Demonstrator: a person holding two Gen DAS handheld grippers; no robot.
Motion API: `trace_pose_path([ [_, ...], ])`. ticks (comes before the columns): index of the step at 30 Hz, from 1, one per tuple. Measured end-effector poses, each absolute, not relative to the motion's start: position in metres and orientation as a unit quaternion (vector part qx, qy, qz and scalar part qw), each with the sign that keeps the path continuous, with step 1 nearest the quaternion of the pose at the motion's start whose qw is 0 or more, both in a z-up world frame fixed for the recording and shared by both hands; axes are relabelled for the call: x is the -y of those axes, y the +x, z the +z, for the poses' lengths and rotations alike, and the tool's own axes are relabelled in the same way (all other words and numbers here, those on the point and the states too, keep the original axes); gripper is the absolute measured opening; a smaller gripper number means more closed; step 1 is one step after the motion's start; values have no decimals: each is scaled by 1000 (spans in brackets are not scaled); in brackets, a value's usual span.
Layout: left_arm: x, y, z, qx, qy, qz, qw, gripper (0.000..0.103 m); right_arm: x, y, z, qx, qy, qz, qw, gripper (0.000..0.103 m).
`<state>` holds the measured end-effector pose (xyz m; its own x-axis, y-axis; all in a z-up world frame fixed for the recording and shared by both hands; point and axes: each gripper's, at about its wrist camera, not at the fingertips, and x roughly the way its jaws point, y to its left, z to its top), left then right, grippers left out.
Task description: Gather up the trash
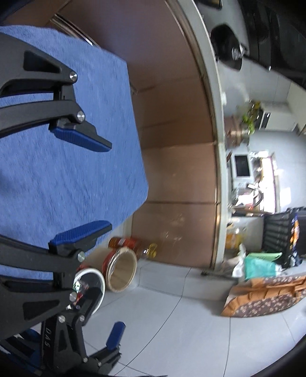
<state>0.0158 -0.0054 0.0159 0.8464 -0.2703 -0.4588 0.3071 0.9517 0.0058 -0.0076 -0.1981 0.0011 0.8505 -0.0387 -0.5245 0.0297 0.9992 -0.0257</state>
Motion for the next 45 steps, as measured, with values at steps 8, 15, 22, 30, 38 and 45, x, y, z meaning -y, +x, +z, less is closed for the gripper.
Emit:
trace_pose_path([
  [8, -19, 1, 15, -226, 33, -101, 968, 62, 176, -23, 11, -246, -32, -11, 969, 103],
  [15, -17, 2, 12, -227, 42, -66, 971, 62, 177, -24, 6, -243, -35, -7, 969, 103],
  [22, -17, 6, 15, -214, 39, -36, 975, 64, 187, -22, 2, -242, -35, -19, 969, 103],
  [30, -20, 17, 9, -219, 37, -20, 975, 66, 202, -18, -3, -243, -24, -36, 969, 103],
  [38, -10, 18, 4, -223, 49, -26, 973, 67, 205, -14, -8, -251, -15, -40, 967, 103],
  [45, -2, 20, 0, -229, 52, -41, 971, 67, 213, -15, -8, -252, -8, -50, 966, 103],
])
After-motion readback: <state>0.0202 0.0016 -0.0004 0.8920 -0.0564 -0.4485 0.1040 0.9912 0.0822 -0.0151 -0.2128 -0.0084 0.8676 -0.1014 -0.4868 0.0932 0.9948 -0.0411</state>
